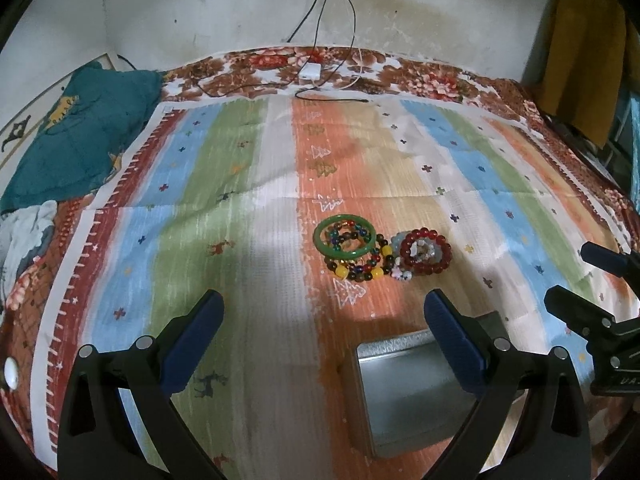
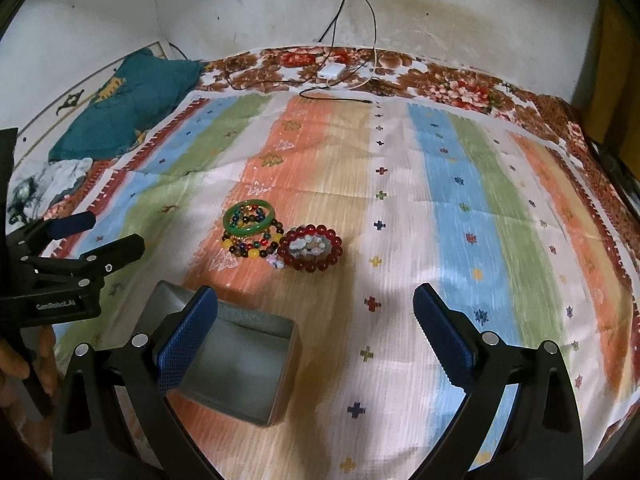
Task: Organize jewelry
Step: 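Move the left gripper toward the green bangle while the right gripper approaches the red bead bracelet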
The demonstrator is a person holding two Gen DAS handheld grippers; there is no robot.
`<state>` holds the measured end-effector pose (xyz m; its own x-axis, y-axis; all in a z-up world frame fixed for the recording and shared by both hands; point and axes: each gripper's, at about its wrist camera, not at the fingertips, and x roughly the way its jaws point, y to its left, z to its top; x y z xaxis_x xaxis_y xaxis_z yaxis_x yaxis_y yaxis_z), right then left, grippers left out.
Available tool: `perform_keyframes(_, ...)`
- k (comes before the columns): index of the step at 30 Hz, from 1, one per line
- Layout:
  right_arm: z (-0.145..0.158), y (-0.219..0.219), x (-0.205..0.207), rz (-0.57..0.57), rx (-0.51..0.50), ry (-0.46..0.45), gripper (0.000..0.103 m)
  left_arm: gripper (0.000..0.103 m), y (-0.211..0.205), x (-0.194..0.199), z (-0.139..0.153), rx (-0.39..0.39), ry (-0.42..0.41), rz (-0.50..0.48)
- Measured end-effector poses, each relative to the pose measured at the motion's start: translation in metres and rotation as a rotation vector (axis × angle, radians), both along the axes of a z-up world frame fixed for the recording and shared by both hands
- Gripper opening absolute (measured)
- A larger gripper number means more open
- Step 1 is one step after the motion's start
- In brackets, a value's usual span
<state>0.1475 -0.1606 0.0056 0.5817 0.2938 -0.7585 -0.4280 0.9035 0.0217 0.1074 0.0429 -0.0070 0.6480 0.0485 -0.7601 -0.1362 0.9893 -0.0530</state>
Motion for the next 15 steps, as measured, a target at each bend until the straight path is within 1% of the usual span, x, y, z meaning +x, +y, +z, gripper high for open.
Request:
perform_keyframes(4, -0.001, 0.001, 0.011, -0.003, 0.01, 0.016, 0.099, 0.098, 0.004, 0.009, -0.002, 0.001, 0.013, 0.015)
perform_keyframes(7, -0.003, 0.002, 0.019, -0.016, -0.004, 0.023, 0.099, 0.098, 0.008, 0.016, -0.006, -0.007, 0.028, 0.032)
perform_keyframes(10, -0.007, 0.001, 0.03, -0.035, -0.009, 0.056, 0.099, 0.098, 0.012, 0.023, -0.01, -0.006, 0.042, 0.043)
perform_keyframes(15, -0.013, 0.005, 0.039, -0.03, -0.036, 0.071, 0.099, 0.098, 0.023, 0.036, -0.016, -0.015, 0.056, 0.074)
